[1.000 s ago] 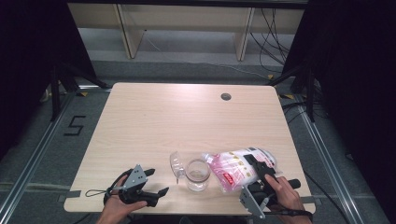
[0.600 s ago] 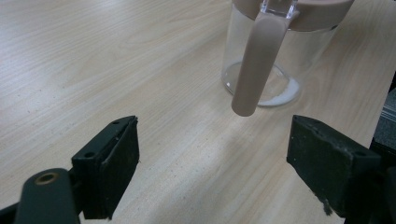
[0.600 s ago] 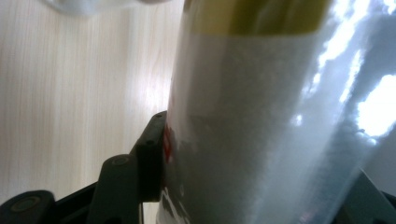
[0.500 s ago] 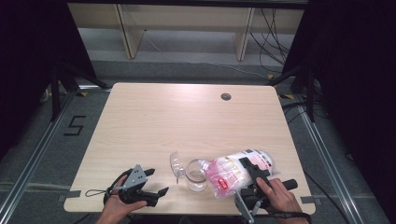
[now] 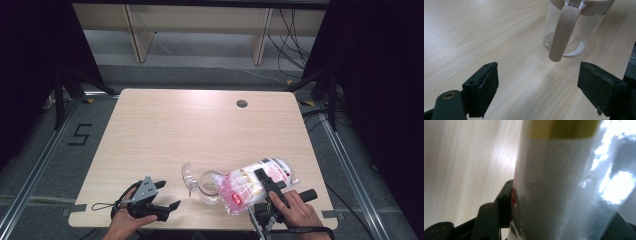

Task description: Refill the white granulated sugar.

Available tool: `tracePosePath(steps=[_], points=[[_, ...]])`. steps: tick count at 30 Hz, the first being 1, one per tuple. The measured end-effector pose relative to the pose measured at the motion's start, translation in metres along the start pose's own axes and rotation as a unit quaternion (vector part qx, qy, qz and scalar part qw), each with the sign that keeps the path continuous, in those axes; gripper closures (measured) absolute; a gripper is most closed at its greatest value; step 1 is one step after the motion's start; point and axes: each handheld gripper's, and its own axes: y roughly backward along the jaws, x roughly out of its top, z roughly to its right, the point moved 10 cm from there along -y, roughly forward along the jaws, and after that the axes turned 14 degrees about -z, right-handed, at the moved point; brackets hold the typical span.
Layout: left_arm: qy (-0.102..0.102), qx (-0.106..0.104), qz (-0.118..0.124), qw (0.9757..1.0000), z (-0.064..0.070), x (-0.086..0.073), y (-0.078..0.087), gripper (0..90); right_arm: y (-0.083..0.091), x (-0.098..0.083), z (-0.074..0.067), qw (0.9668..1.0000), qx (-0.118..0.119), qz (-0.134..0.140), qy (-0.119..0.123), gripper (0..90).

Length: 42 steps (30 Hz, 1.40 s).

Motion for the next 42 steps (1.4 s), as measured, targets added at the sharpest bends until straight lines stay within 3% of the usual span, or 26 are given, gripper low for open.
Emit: tracePosePath(steps=[5, 8, 9, 10, 11, 12, 13, 14, 15, 16, 18, 19, 20, 22, 24, 25, 26, 27, 31, 32, 33, 36, 41, 42], points=[[0.001, -0.003, -0.004, 1.0, 0.0, -0.001, 0.0, 16.5, -0.002, 0.004, 0.007, 0.9991, -0.021, 0.014, 0.035, 48.3], [-0.002, 0.0, -0.005, 1.0, 0.0, -0.001, 0.001, 16.5, -0.003, 0.005, 0.006, 0.999, -0.019, 0.015, 0.038, 48.4], [0.0, -0.001, -0.004, 1.0, 0.0, -0.001, 0.001, 16.5, -0.003, 0.001, 0.001, 0.9999, -0.007, 0.002, 0.015, 48.5], [0.001, -0.001, 0.0, 1.0, 0.0, 0.0, 0.0, 16.5, -0.003, 0.004, 0.005, 0.9986, -0.016, 0.009, 0.05, 48.5], [-0.001, -0.002, -0.005, 1.0, 0.0, -0.001, 0.0, 16.5, -0.004, 0.003, 0.001, 0.9998, -0.012, 0.009, 0.012, 48.6], [-0.006, 0.0, -0.005, 1.0, 0.0, -0.001, 0.0, 16.5, -0.004, 0.008, 0.009, 0.9973, -0.031, 0.021, 0.063, 48.6], [-0.006, 0.001, -0.007, 1.0, 0.0, -0.001, 0.001, 16.5, -0.004, 0.009, 0.011, 0.996, -0.037, 0.024, 0.077, 48.6], [-0.002, 0.0, -0.006, 1.0, 0.0, -0.001, 0.001, 16.5, -0.004, 0.005, 0.006, 0.9982, -0.027, 0.01, 0.052, 48.7], [-0.007, 0.001, -0.006, 1.0, 0.0, -0.001, 0.001, 16.5, -0.003, 0.003, 0.007, 0.9975, -0.023, -0.005, 0.067, 48.7], [-0.014, 0.003, -0.006, 0.9999, -0.001, -0.001, 0.001, 16.5, -0.004, 0.004, 0.006, 0.9981, -0.024, -0.001, 0.056, 48.7], [-0.008, 0.002, -0.003, 1.0, -0.001, 0.0, 0.001, 16.5, -0.005, 0.008, 0.011, 0.9971, -0.037, 0.014, 0.065, 48.8], [-0.003, 0.001, -0.006, 1.0, 0.0, -0.001, 0.001, 16.5, -0.004, 0.004, 0.008, 0.9985, -0.028, 0.001, 0.047, 48.8], [-0.007, 0.006, -0.011, 0.9999, -0.002, -0.002, 0.002, 16.5, -0.005, 0.007, 0.012, 0.9967, -0.036, 0.009, 0.072, 48.9], [-0.003, 0.004, -0.008, 1.0, -0.001, -0.001, 0.001, 16.5, -0.005, 0.006, 0.012, 0.9962, -0.035, 0.003, 0.08, 49.0], [-0.01, 0.008, -0.014, 0.9998, -0.002, -0.003, 0.002, 16.5, -0.006, 0.006, 0.011, 0.997, -0.034, 0.006, 0.07, 49.0], [-0.009, 0.008, -0.014, 0.9998, -0.002, -0.003, 0.002, 16.5, -0.006, 0.002, 0.007, 0.9984, -0.025, -0.003, 0.05, 49.1], [-0.003, 0.001, -0.005, 1.0, 0.0, -0.001, 0.001, 16.5, -0.006, 0.002, 0.007, 0.9983, -0.028, -0.007, 0.051, 49.1], [-0.002, 0.0, -0.006, 1.0, 0.0, -0.001, 0.001, 16.5, -0.007, 0.004, 0.01, 0.9967, -0.035, -0.002, 0.073, 49.1], [-0.003, 0.004, -0.008, 1.0, 0.0, -0.001, 0.001, 16.5, -0.008, 0.007, 0.012, 0.995, -0.04, 0.003, 0.091, 49.2], [-0.01, 0.008, -0.014, 0.9998, -0.002, -0.003, 0.002, 16.5, -0.008, 0.006, 0.01, 0.9957, -0.036, -0.002, 0.086, 49.2], [-0.004, 0.005, -0.009, 0.9999, -0.001, -0.002, 0.002, 16.5, -0.008, 0.007, 0.01, 0.9958, -0.037, -0.003, 0.083, 49.3], [-0.005, 0.002, -0.007, 1.0, 0.0, -0.001, 0.001, 16.5, -0.008, 0.009, 0.014, 0.9928, -0.045, -0.002, 0.111, 49.4], [0.003, 0.001, -0.003, 1.0, 0.001, -0.001, 0.001, 16.5, -0.008, 0.008, 0.014, 0.9938, -0.046, -0.007, 0.101, 49.6], [-0.009, 0.008, -0.014, 0.9998, -0.002, -0.003, 0.002, 16.5, -0.008, 0.008, 0.015, 0.9936, -0.047, -0.009, 0.102, 49.7]])
